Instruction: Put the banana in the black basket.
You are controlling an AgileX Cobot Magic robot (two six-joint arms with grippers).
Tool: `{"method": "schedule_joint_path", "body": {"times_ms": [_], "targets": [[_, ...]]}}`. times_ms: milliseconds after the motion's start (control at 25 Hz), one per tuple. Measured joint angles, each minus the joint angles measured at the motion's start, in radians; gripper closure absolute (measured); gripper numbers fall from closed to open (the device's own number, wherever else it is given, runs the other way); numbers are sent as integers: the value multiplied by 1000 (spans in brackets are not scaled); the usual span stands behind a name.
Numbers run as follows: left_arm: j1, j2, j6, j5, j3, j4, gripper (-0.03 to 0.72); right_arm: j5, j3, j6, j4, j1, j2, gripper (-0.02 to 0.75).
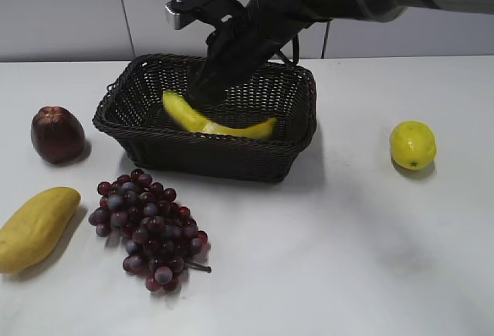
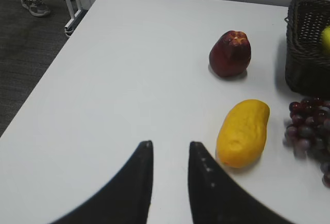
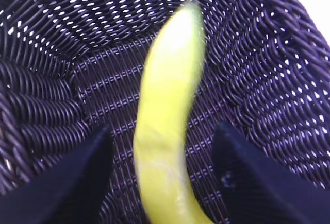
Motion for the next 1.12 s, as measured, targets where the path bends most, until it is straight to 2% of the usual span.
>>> {"method": "schedule_joint_path", "body": {"times_ms": [120,280,600,880,1120], "targets": [[0,0,0,0,0,0,458,0,0,0,0,0,0,147],[0,0,0,0,0,0,458,35,-2,0,-4,0,-8,137],[0,0,0,0,0,0,458,240,-74,55,-55,0,-167,145],[0,0,0,0,0,0,458,453,-65,214,-246,0,-349,145],[0,0,0,0,0,0,458,543,71,346,-382,0,-530,146]]}}
